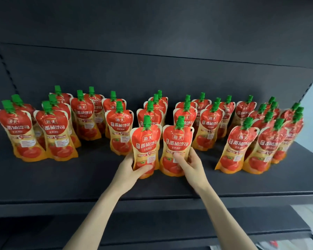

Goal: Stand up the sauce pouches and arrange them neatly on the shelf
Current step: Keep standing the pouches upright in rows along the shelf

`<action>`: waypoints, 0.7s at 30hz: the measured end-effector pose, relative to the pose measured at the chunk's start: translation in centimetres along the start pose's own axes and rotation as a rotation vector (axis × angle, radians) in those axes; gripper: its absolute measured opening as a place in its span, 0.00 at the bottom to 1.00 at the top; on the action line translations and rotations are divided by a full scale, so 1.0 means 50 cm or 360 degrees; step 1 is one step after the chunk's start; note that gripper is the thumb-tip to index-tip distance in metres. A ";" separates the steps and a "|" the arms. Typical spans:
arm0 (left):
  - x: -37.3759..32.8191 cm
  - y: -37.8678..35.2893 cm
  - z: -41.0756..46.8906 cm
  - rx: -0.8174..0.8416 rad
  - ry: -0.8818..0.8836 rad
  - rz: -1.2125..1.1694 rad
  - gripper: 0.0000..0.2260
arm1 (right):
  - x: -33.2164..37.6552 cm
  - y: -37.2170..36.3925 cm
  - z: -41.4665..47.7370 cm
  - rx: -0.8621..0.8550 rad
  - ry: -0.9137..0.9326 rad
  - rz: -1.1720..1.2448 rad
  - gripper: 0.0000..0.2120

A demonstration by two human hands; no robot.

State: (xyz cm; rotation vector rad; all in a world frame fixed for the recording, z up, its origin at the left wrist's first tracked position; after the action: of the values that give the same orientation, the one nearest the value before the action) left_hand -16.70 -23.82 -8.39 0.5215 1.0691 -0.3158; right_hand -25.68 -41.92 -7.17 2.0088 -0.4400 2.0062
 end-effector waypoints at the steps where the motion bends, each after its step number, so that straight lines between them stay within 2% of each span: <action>1: 0.000 0.006 0.001 -0.0015 0.0010 0.0031 0.19 | -0.003 0.008 -0.001 0.0001 0.0004 -0.0064 0.18; 6: -0.011 0.000 0.023 -0.0169 -0.0019 0.0098 0.21 | -0.006 0.034 0.020 -0.0127 0.0069 -0.0288 0.14; 13: -0.010 -0.010 0.022 -0.0053 -0.0019 0.0247 0.26 | -0.025 0.051 0.038 -0.0066 -0.0068 -0.0422 0.18; 16: -0.009 -0.007 0.020 -0.0097 -0.0030 0.0273 0.25 | -0.017 0.060 0.037 -0.0007 -0.0079 -0.0415 0.17; 21: -0.002 -0.006 0.021 -0.0139 -0.0025 0.0321 0.25 | -0.026 0.060 0.029 -0.0075 -0.0069 -0.0530 0.18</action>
State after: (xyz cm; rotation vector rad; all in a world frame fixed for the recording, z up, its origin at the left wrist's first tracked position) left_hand -16.10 -24.63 -7.97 0.5429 1.0012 -0.0952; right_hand -25.54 -45.22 -8.53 1.9505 -0.1462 1.7373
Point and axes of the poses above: each hand's wrist, its own z-axis towards the middle knuckle, its own y-axis out of the back of the hand, x = y × z, the point moved 2 cm from there along z, towards the middle knuckle, and after that the axes turned 13 degrees about -y, right-handed, at the moved point
